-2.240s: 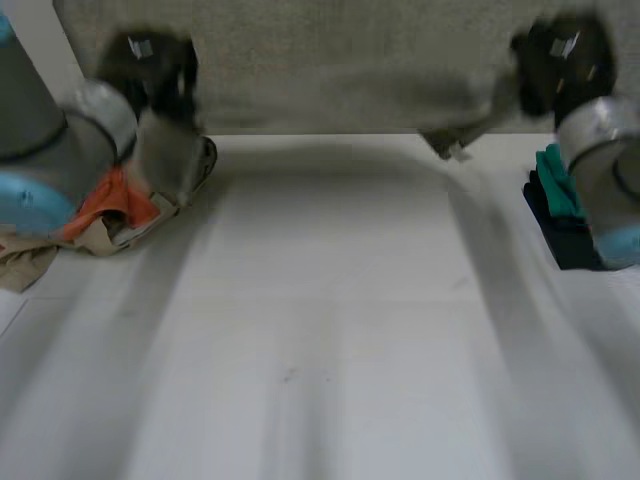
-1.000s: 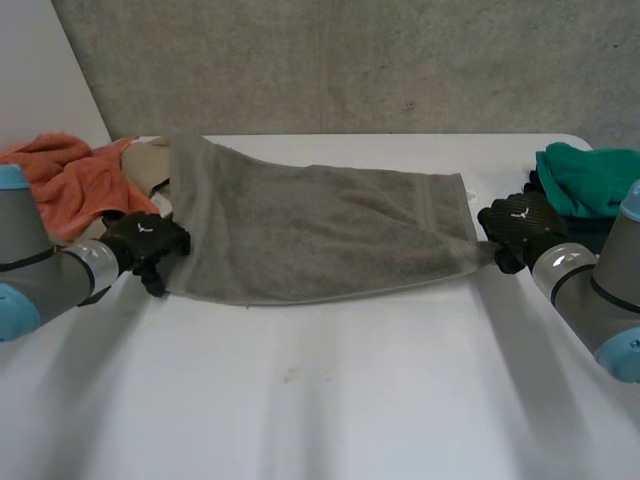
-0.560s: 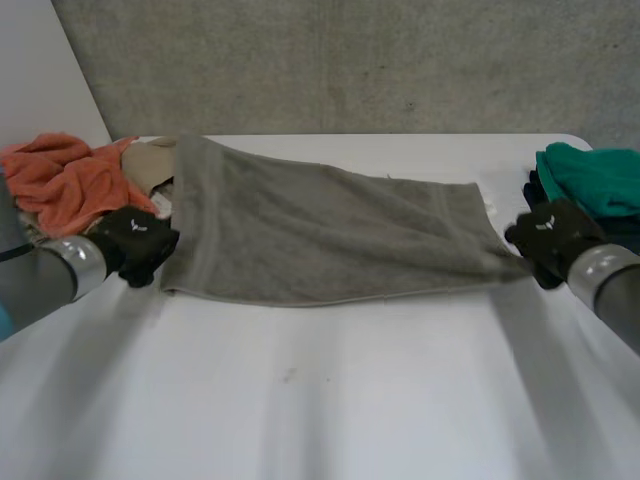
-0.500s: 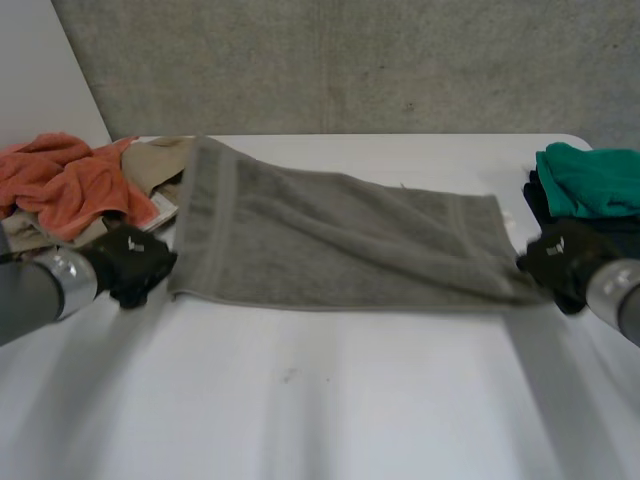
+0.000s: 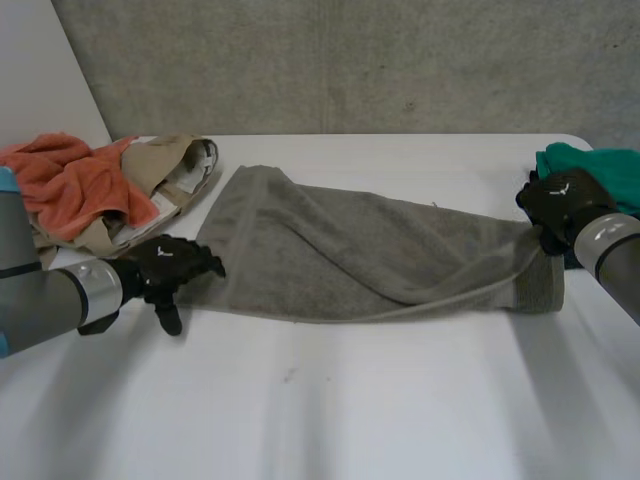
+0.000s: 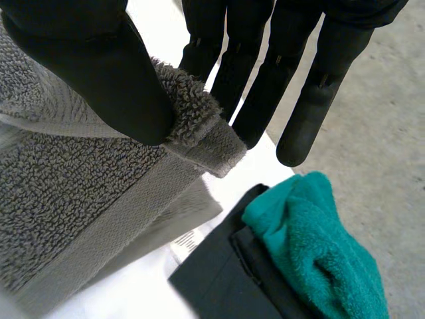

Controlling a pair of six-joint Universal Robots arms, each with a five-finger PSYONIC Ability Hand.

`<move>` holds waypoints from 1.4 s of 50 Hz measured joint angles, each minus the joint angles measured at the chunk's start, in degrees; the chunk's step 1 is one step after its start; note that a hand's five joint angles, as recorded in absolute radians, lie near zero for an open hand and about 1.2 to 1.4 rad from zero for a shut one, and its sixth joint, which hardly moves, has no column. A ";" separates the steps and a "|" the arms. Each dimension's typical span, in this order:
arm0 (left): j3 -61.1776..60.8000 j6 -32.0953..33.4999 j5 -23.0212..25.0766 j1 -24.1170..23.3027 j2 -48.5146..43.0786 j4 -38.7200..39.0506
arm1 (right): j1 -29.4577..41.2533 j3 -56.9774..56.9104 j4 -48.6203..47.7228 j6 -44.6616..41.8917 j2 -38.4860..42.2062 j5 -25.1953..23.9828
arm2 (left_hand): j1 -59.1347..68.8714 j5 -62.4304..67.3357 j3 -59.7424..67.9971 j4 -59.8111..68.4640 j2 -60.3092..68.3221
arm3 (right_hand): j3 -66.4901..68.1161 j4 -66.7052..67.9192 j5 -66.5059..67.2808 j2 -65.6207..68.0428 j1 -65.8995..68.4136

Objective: Fold the laundry.

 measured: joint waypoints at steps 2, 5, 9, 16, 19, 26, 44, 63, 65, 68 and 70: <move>1.04 -0.86 -0.28 -0.29 -0.76 0.65 | 0.16 -1.35 -0.35 1.15 1.29 0.62 | -1.70 -2.02 -1.84 -1.82 -1.94 | 0.00 0.00 0.00 0.00 0.00; 2.41 -1.04 -1.19 -0.86 -1.86 1.19 | 0.61 -3.21 -0.66 2.57 3.20 1.45 | -1.70 -2.02 -1.84 -1.82 -1.94 | 0.00 0.00 0.00 0.00 0.00; 3.85 0.27 -3.66 -1.96 -3.34 1.43 | 1.45 -5.35 -1.21 4.29 5.59 2.74 | -1.70 -2.02 -1.84 -1.82 -1.94 | 0.00 0.00 0.00 0.00 0.00; 4.98 3.22 -7.89 -3.79 -5.36 2.68 | 2.72 -7.25 -2.64 5.70 7.77 4.62 | -1.70 -2.02 -1.84 -1.82 -1.94 | 0.00 0.00 0.00 0.00 0.00; 5.47 4.02 -9.07 -4.26 -6.15 3.75 | 3.20 -7.59 -3.07 5.89 8.27 5.01 | -1.70 -2.02 -1.84 -1.82 -1.94 | 0.00 0.00 0.00 0.00 0.00; 6.92 4.30 -9.75 -4.47 -7.44 5.18 | 3.77 -7.40 -3.26 5.97 8.56 5.05 | -1.62 -1.80 -1.76 -1.70 -1.82 | 0.00 0.00 0.00 0.00 0.00; 11.90 4.41 -10.38 -5.78 -11.54 5.25 | 4.04 -5.69 -4.22 5.74 8.11 4.74 | -1.31 -1.51 -1.55 -1.45 -1.55 | 0.00 0.01 0.00 0.00 0.00; 19.52 4.89 -13.63 -7.65 -14.73 5.33 | 3.92 -3.34 -5.93 6.06 6.58 4.58 | 47.02 46.98 47.12 48.02 47.50 | 0.00 0.01 0.00 0.00 0.00; 19.37 4.93 -13.95 -7.77 -13.99 5.30 | 3.73 -2.97 -5.88 5.97 6.10 4.55 | 47.02 47.33 48.26 49.33 48.56 | 0.00 0.01 0.00 0.00 0.00; 18.08 5.05 -14.43 -7.78 -11.64 5.00 | 3.08 -1.98 -5.37 5.53 4.73 4.35 | 47.02 47.33 48.29 49.42 48.56 | 0.00 0.01 0.00 0.00 0.00; 16.51 5.17 -14.68 -7.63 -9.69 4.48 | 2.52 -1.17 -4.66 4.94 3.67 4.07 | 47.02 47.33 48.29 49.43 48.56 | 0.00 0.00 0.00 0.00 0.00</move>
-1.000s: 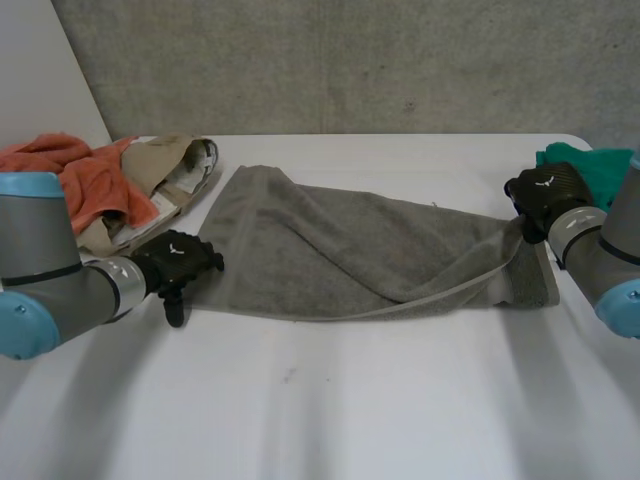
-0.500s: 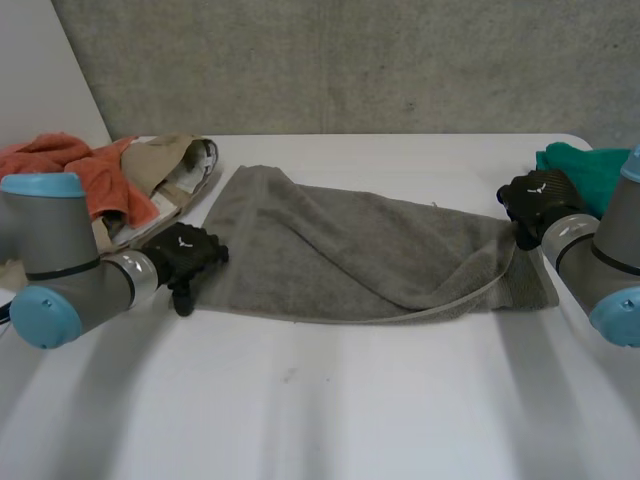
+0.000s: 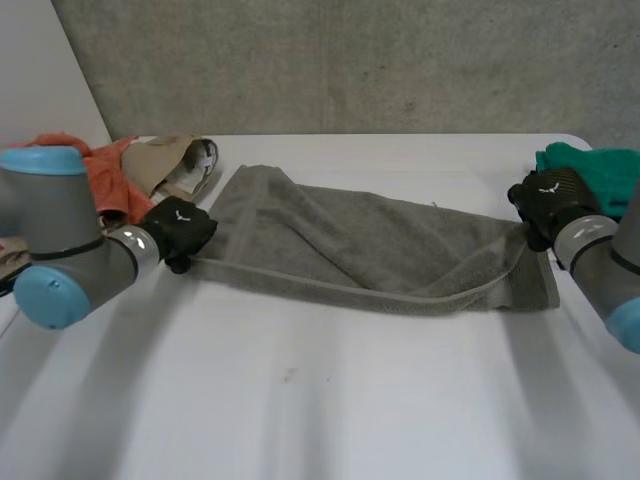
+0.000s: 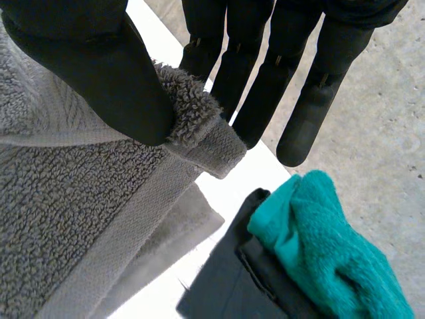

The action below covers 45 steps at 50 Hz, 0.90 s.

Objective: Fold the laundry.

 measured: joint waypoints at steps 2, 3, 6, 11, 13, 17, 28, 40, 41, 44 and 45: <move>-2.55 0.43 -0.17 0.46 2.65 -1.04 | -0.95 1.30 1.72 -1.58 -1.69 -0.72 | 0.00 0.00 0.00 0.01 0.00 | 0.00 0.01 0.00 0.00 0.00; -4.63 1.03 -0.20 0.92 4.61 -2.06 | -1.68 2.35 3.49 -3.31 -2.89 -1.40 | 0.00 0.00 0.00 0.01 0.00 | 0.00 0.01 0.00 0.00 0.00; -9.25 3.09 -0.15 2.13 8.80 -4.59 | -3.40 4.66 8.14 -8.27 -5.51 -3.11 | 0.00 0.00 0.00 0.02 0.00 | 0.00 0.01 0.00 0.00 0.00; -19.82 11.98 -0.03 5.44 17.49 -12.32 | -7.75 10.14 20.30 -22.43 -10.35 -6.22 | 0.00 0.00 0.00 0.03 0.01 | 0.00 0.01 0.00 0.00 0.00; -23.96 16.55 0.12 6.86 20.67 -16.03 | -9.84 12.73 25.71 -29.81 -12.09 -7.33 | 0.00 0.00 0.02 0.04 0.04 | 0.00 0.01 0.00 0.00 0.00; -29.86 24.03 1.24 8.59 25.41 -22.34 | -11.50 15.64 29.71 -38.05 -13.17 -8.78 | 0.00 0.00 0.03 0.04 0.09 | 0.00 0.01 0.01 0.00 0.00; -23.34 19.46 1.18 4.64 22.82 -19.65 | -7.82 10.71 16.65 -27.01 -7.87 -6.60 | 0.00 0.00 0.03 0.04 0.09 | 0.00 0.02 0.44 0.00 0.00; 6.98 2.86 -3.32 -1.79 3.25 -7.46 | -2.05 -3.38 -2.48 -12.69 4.27 1.33 | 0.00 0.00 0.03 0.05 0.09 | 0.00 0.11 0.44 0.00 0.00; 10.57 1.76 -4.38 -2.27 0.96 -7.15 | -1.71 -5.06 -3.41 -12.49 5.83 2.31 | 0.00 0.00 0.03 0.05 0.09 | 0.00 0.11 0.44 0.00 0.00; 18.53 -0.10 -7.10 -3.30 -4.04 -7.10 | -0.88 -10.30 -5.27 -12.32 10.54 5.13 | 0.00 0.00 0.04 0.06 0.09 | 0.00 0.11 0.45 0.00 0.00; 20.74 -0.44 -7.90 -3.58 -5.42 -7.19 | -0.71 -11.67 -5.54 -12.32 11.70 5.69 | 0.00 0.00 0.04 0.06 0.09 | 0.00 0.12 0.44 0.00 0.00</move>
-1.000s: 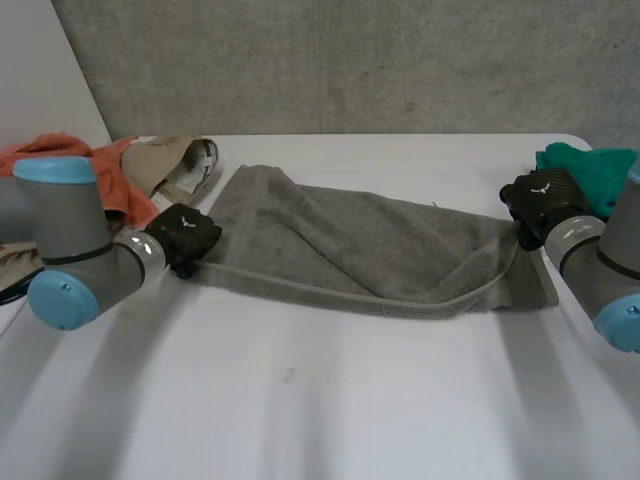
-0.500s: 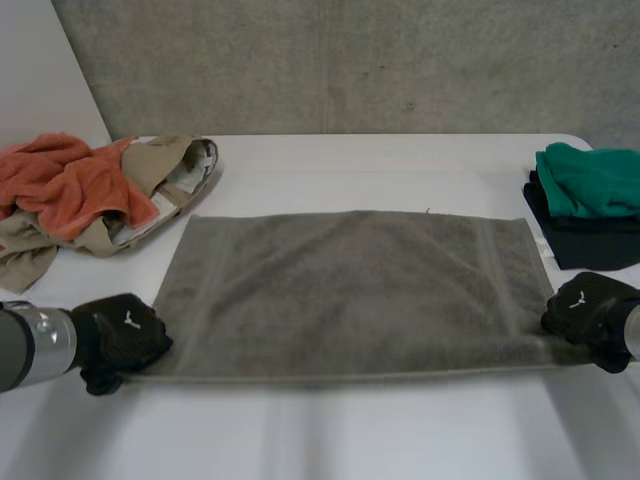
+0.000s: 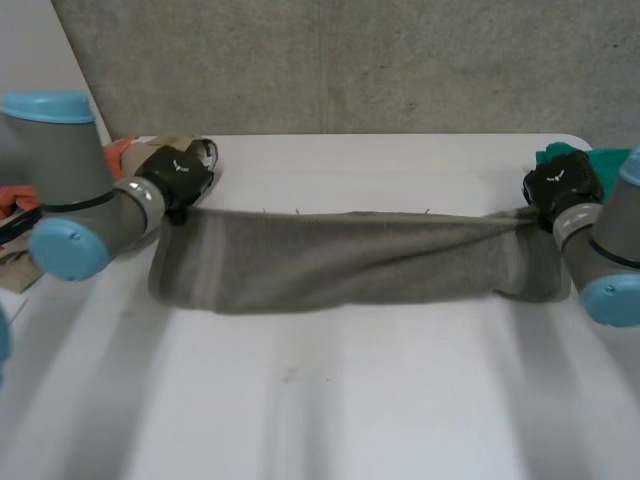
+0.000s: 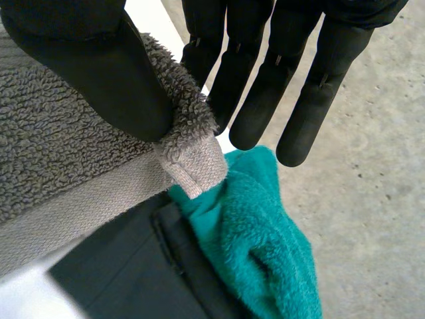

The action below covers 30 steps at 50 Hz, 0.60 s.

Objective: Fold the laundry.

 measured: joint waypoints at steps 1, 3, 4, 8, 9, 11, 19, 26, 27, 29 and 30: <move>3.83 -0.45 -1.44 -0.47 -2.39 -0.32 | 0.32 -2.41 -0.28 0.03 2.02 0.89 | 0.00 0.00 0.00 0.00 0.00 | 0.00 0.00 0.00 0.00 0.00; 8.68 -0.76 -3.23 -1.02 -5.39 -0.84 | 0.72 -5.67 -0.47 0.09 4.66 1.74 | 0.00 0.00 0.00 0.00 0.00 | 0.00 0.00 0.00 0.00 0.00; 11.59 -0.83 -4.30 -1.31 -7.18 -1.21 | 0.94 -7.36 -0.52 0.13 6.00 2.10 | 0.00 0.00 0.00 0.00 0.00 | 0.00 0.00 0.00 0.00 0.00; 20.90 -0.52 -7.26 -2.08 -13.03 -2.83 | 1.69 -13.25 -0.51 0.24 10.56 2.72 | 0.00 0.00 0.00 0.00 0.00 | -0.81 -0.74 -0.49 -0.59 -0.07; 23.38 -0.32 -7.90 -2.27 -14.64 -3.37 | 1.94 -15.11 -0.48 0.24 12.00 2.71 | 0.00 0.00 0.00 0.00 0.01 | -2.27 -2.63 -1.46 -1.79 -0.19; 26.41 0.00 -8.56 -2.49 -16.62 -4.14 | 2.19 -16.82 -0.46 0.17 13.34 2.69 | 0.00 0.00 0.00 0.00 0.01 | -9.00 -9.40 -7.94 -8.36 -5.48; 34.10 0.87 -8.58 -3.38 -21.89 -5.66 | 2.75 -24.63 -0.68 -0.04 18.98 3.77 | -46.40 -40.17 -41.84 -41.79 -42.43 | -56.07 -56.37 -55.08 -55.66 -52.15; 32.93 -0.58 -6.19 -4.14 -20.50 -5.38 | 1.26 -25.31 3.33 5.00 15.43 1.33 | -55.96 -53.77 -56.13 -57.35 -56.58 | -56.07 -56.45 -55.07 -55.66 -52.15; 32.40 -0.85 -5.97 -4.11 -20.04 -5.33 | 0.96 -25.00 4.16 5.85 14.55 0.20 | -55.96 -53.77 -56.13 -57.35 -56.58 | -56.07 -56.45 -55.08 -55.66 -52.15; 31.09 -1.51 -5.54 -3.99 -18.97 -5.24 | 0.44 -24.35 5.78 7.42 13.00 -2.17 | -55.96 -53.77 -56.13 -57.35 -56.58 | -56.07 -56.45 -55.08 -55.66 -52.15; 30.04 -2.07 -5.23 -3.88 -18.17 -5.13 | 0.05 -23.86 7.08 8.58 11.92 -4.20 | -55.96 -53.77 -56.13 -57.35 -56.58 | -56.07 -56.45 -55.08 -55.66 -52.15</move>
